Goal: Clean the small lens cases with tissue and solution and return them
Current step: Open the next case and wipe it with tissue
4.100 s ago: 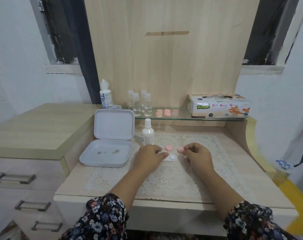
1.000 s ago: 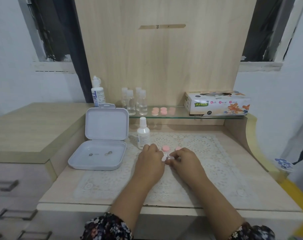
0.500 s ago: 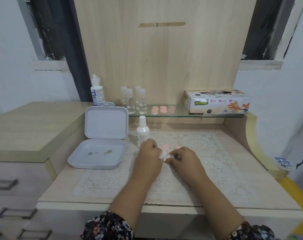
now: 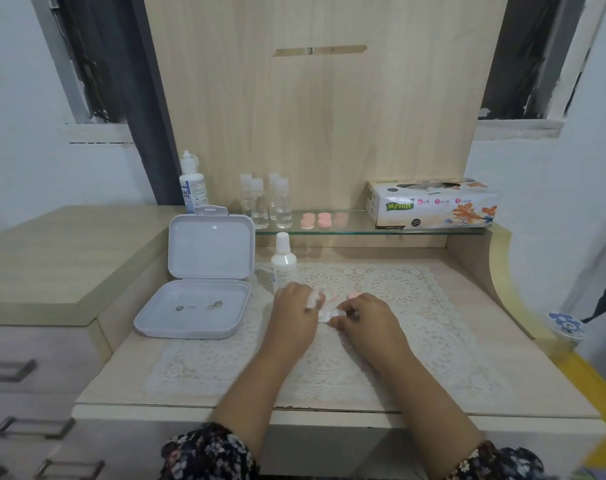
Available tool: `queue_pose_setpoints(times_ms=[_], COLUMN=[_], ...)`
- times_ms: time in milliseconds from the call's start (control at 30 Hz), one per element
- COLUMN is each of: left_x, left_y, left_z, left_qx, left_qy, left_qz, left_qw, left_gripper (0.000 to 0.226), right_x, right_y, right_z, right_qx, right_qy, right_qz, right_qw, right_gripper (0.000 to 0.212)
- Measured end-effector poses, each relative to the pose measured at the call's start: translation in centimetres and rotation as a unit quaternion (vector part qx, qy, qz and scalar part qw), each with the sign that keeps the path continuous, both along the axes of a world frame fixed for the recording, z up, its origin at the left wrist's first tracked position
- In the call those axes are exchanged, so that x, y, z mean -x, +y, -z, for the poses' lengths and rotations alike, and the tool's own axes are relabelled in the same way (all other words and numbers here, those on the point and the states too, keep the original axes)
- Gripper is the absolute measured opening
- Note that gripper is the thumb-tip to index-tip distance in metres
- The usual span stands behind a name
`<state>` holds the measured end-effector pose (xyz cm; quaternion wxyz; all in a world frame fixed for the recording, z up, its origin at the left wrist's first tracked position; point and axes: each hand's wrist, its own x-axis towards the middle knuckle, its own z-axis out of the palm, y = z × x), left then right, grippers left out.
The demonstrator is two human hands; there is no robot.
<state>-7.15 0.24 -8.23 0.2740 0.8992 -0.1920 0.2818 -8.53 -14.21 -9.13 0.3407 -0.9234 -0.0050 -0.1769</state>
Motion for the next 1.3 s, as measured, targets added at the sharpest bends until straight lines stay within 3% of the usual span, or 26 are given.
queue_pose_setpoints(times_ms=[67,100,200,367,567,633,700,800,867,900,1000,1067,1200,1300], left_x=[0.4,0.6,0.8,0.8,0.2,0.1,-0.1,-0.2,0.0,0.2,0.7,0.9,1.6,1.6], left_y=[0.6,0.8,0.3,-0.6,-0.2,-0.3,-0.2,0.0,0.4,0.4,-0.2,-0.8,-1.0,-1.0], left_z=[-0.6,-0.8,-0.3,0.5,0.8,0.7,0.3,-0.1,-0.2,-0.2,0.2,0.3,-0.4,-0.2], left_qx=[0.131,0.153,0.104,-0.125,-0.112,-0.11,-0.083,0.076,0.174,0.179,0.108,0.044,-0.034,-0.067], left_qy=[-0.017,-0.029,-0.012,-0.038,-0.012,0.017,0.049,0.094,0.046,0.018,0.007,0.007,0.004,-0.012], left_qz=[-0.047,-0.068,-0.035,-0.019,0.015,0.017,0.018,0.0,-0.033,-0.029,0.086,0.13,0.073,0.082], left_qw=[0.99,0.985,0.994,0.991,0.994,0.994,0.995,0.993,0.983,0.983,0.99,0.99,0.997,0.994], left_gripper=[0.016,0.015,0.013,0.006,0.003,0.011,0.014,0.014,0.015,0.016,0.033,0.037,0.027,0.024], right_x=[0.0,0.0,0.0,0.2,0.2,0.2,0.2,0.1,0.0,0.2,0.2,0.0,0.5,0.8], right_y=[0.0,0.0,0.0,-0.1,-0.1,0.0,0.1,0.1,0.0,0.0,-0.1,-0.2,-0.6,-0.5], right_z=[0.0,0.0,0.0,-0.1,-0.2,-0.2,-0.1,0.0,0.0,-0.2,-0.3,-0.3,-0.5,-0.6], right_qx=[-0.004,-0.005,-0.004,0.026,0.032,0.03,0.025,-0.005,-0.021,-0.026,-0.02,-0.008,-0.053,-0.069], right_qy=[-0.001,0.0,-0.001,-0.013,-0.004,-0.001,0.007,0.022,0.029,0.033,0.052,0.072,0.044,0.045], right_qz=[0.001,0.0,-0.002,-0.004,0.006,0.006,0.005,0.0,0.0,-0.003,-0.015,-0.023,-0.031,-0.044], right_qw=[1.0,1.0,1.0,1.0,0.999,1.0,1.0,1.0,0.999,0.999,0.998,0.997,0.997,0.996], right_gripper=[0.019,0.019,0.021,0.02,0.02,0.021,0.021,0.023,0.022,0.022,0.004,0.027,0.036,0.028])
